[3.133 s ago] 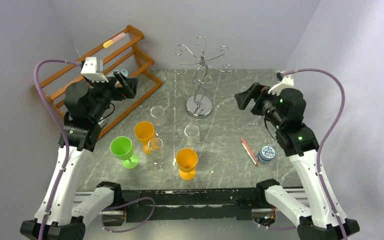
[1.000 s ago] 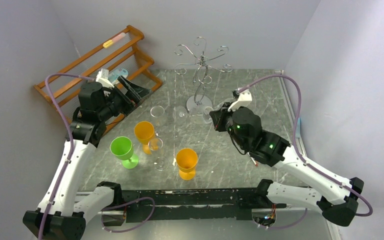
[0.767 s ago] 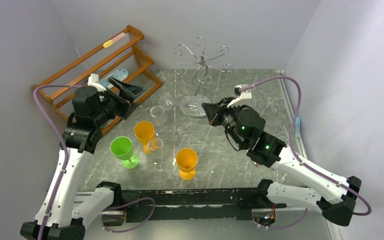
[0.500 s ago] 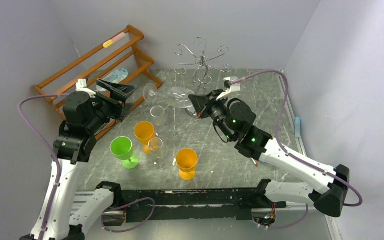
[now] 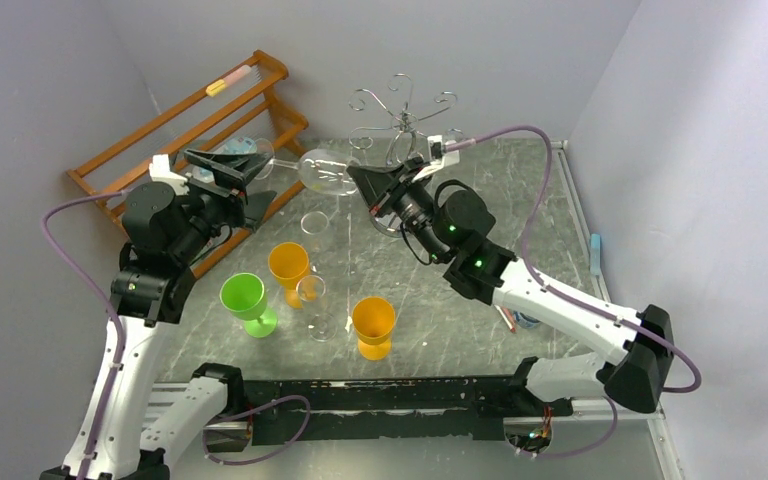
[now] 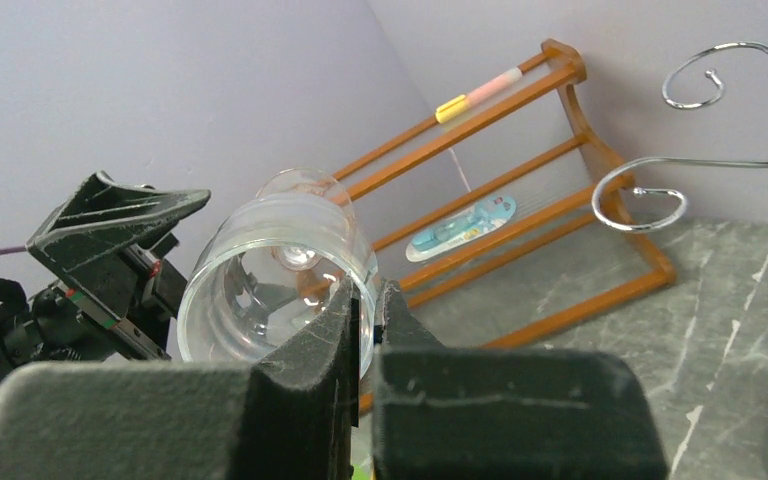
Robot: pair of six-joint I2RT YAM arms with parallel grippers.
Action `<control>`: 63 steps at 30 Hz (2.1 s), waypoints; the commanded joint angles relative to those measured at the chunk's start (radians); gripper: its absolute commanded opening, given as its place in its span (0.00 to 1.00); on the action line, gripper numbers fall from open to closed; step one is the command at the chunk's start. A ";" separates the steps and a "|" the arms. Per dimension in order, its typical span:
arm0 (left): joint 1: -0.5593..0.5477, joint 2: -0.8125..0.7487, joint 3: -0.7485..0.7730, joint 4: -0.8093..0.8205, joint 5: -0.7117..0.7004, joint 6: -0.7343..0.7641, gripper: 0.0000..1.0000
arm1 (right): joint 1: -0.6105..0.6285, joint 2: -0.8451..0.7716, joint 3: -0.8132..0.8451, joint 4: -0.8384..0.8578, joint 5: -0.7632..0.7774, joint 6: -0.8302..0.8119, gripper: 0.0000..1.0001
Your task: Place the wine glass upside down on the wine glass rack
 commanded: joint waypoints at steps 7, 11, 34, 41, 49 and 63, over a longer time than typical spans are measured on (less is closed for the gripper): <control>-0.003 0.045 0.006 0.185 -0.070 -0.191 0.91 | 0.005 0.077 0.060 0.231 -0.010 0.039 0.00; -0.005 0.079 0.023 0.218 -0.148 -0.208 0.76 | 0.004 0.113 0.076 0.263 -0.005 0.068 0.00; -0.008 0.185 0.000 0.508 -0.336 -0.128 0.05 | 0.013 0.195 0.123 0.239 0.021 0.247 0.00; -0.008 0.184 -0.028 0.643 -0.344 0.014 0.05 | 0.012 0.175 0.099 0.222 0.024 0.271 0.24; -0.008 0.157 -0.043 0.732 -0.320 0.284 0.05 | 0.009 0.011 -0.045 0.113 0.043 0.211 0.66; -0.008 0.124 -0.001 0.727 0.164 0.808 0.05 | 0.006 -0.075 0.204 -0.372 -0.338 -0.185 0.80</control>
